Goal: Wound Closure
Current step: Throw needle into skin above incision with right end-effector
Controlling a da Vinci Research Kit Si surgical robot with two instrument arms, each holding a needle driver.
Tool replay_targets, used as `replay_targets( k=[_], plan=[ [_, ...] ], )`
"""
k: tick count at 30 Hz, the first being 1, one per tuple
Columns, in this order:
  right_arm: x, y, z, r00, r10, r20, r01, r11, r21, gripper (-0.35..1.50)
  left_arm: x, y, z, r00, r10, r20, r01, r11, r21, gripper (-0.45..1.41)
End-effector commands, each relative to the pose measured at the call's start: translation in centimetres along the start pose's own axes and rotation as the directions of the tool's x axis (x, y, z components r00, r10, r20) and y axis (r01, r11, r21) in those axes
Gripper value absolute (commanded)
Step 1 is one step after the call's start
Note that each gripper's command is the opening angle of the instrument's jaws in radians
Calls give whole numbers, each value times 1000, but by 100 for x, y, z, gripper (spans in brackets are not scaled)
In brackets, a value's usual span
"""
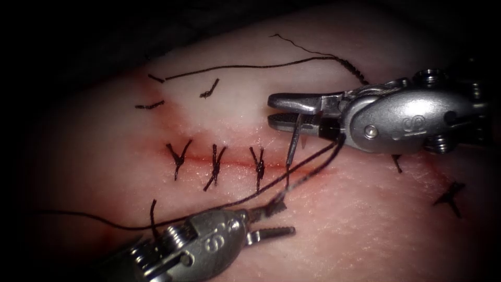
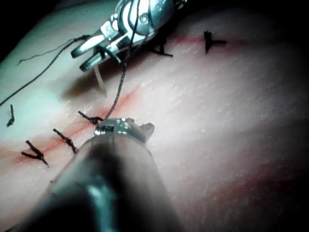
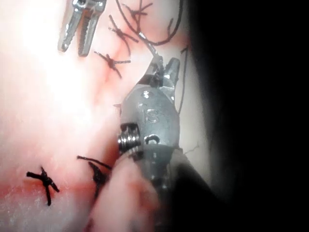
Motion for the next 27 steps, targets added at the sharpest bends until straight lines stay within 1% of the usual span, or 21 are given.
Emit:
replay_targets(
  k=[1,9,14,16,21,27],
  plan=[
    [-4,-3,10,1000,-17,-10,17,1000,-6,-35,7,-5,2,1000,1,0,-1,1000,5,2],
    [-12,-40,-10,995,-91,-42,89,995,-43,-35,9,0,-32,1000,-6,21,6,1000,17,1],
    [-16,-64,-21,989,-135,-54,131,990,-59,-35,5,16,-56,997,1,75,-1,1000,6,1],
    [-20,-73,-24,988,-145,-55,141,988,-65,-35,6,22,-66,997,1,84,-2,1000,3,1],
    [-31,-82,-23,986,-159,-44,156,985,-73,-35,12,32,-90,995,6,97,-7,1000,1,1],
    [-45,-93,-19,988,-149,-34,146,987,-61,-35,16,35,-96,995,8,100,-8,1000,1,1]
  ],
)
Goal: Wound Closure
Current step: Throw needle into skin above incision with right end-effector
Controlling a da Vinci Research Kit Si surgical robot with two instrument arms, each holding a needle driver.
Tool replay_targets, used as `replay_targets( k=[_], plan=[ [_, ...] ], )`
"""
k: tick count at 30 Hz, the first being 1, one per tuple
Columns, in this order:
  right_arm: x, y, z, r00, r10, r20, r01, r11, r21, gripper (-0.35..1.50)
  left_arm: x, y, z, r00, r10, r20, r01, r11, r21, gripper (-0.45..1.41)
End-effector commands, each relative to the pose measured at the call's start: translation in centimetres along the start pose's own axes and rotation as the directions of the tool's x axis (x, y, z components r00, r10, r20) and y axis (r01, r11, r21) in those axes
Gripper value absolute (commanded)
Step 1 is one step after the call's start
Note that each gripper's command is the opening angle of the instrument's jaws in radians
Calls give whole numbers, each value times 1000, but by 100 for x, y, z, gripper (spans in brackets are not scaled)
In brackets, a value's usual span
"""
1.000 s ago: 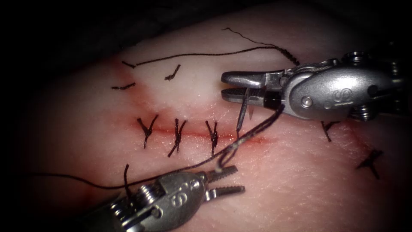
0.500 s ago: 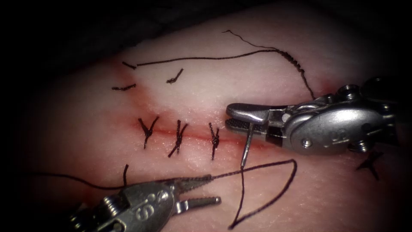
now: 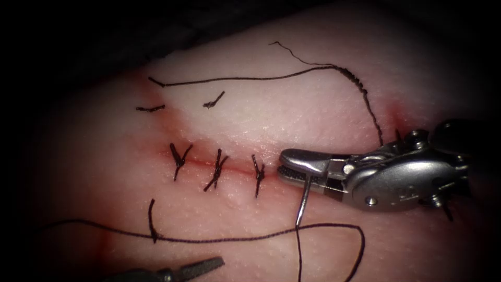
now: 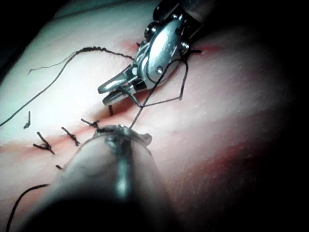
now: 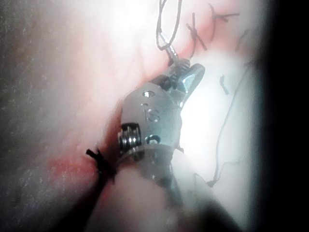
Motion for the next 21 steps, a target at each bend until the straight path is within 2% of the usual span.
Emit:
replay_targets(
  k=[1,11,17,21],
  plan=[
    [-8,-2,15,1000,13,7,-13,1000,7,-35,7,-5,7,1000,5,-4,-5,1000,2,1],
    [-33,-32,14,993,109,49,-111,993,46,-35,11,-12,5,1000,-1,2,1,1000,8,1],
    [-42,-41,18,983,169,70,-173,983,66,-35,17,-19,2,1000,-3,-25,3,1000,29,-1],
    [-44,-50,21,976,195,94,-203,975,92,-35,28,-32,-1,997,25,-74,-20,998,63,-6]
  ],
)
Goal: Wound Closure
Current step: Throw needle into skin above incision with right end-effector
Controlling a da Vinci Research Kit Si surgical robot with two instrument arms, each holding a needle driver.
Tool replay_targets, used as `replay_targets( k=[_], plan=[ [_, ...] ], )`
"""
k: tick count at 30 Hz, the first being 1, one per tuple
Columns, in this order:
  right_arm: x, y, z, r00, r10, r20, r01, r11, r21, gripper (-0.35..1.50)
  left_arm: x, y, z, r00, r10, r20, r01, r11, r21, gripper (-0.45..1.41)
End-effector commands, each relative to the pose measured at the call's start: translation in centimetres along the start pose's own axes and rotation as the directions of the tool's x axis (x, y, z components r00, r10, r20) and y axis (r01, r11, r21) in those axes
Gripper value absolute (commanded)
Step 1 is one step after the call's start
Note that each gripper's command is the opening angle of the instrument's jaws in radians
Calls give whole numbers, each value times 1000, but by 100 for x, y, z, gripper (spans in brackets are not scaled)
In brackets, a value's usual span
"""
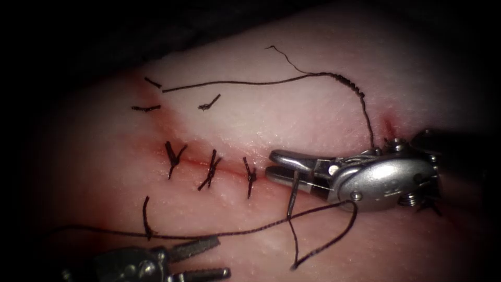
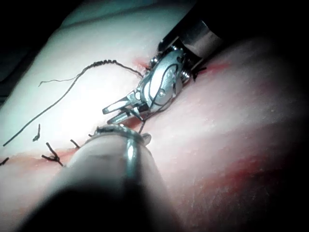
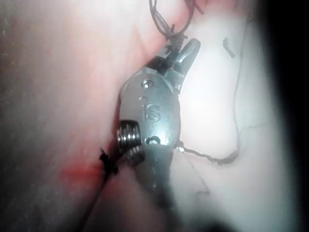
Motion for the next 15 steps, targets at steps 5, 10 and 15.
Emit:
replay_targets(
  k=[5,10,15],
  plan=[
    [-8,-10,15,999,39,21,-40,999,34,-35,13,-19,8,999,47,-27,-47,999,10,-21],
    [-16,-21,14,999,38,38,-40,997,61,-35,8,-25,10,998,55,-24,-55,998,14,-23],
    [-21,-31,8,997,40,60,-44,996,72,-35,2,-30,5,998,59,-12,-59,998,27,-23]
  ],
)
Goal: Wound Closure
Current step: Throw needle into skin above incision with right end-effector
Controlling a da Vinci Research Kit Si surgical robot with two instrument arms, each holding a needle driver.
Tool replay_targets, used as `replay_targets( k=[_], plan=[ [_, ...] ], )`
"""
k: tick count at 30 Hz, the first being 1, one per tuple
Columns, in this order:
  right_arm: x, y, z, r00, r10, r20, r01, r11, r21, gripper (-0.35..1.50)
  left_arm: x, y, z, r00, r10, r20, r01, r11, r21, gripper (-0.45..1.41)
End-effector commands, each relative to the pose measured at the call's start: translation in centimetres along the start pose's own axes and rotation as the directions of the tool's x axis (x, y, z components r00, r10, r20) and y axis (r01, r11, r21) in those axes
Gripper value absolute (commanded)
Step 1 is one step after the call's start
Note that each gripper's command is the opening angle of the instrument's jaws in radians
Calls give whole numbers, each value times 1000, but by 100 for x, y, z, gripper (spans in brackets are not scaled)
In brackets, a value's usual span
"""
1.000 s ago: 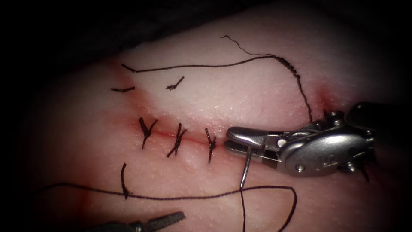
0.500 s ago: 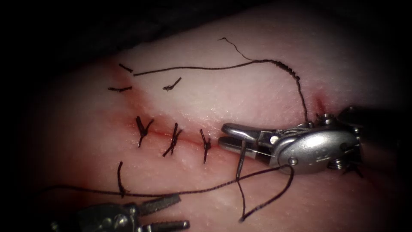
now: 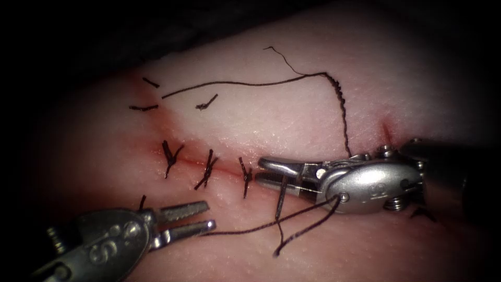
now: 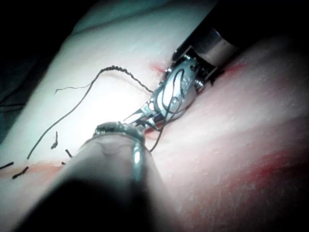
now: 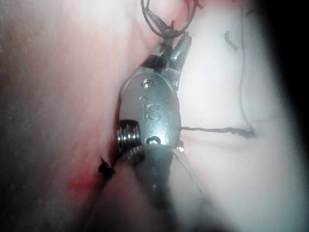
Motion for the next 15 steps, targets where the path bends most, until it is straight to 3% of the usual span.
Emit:
replay_targets(
  k=[1,10,15],
  plan=[
    [0,4,10,1000,3,0,-3,1000,-3,-35,6,-6,5,1000,2,-1,-2,1000,6,-23],
    [7,1,7,997,84,3,-84,996,-10,-35,8,-12,21,1000,-4,0,4,1000,17,-26],
    [22,22,0,943,314,-106,-324,942,-91,-35,2,-25,75,1000,-8,-19,8,1000,27,-33]
  ],
)
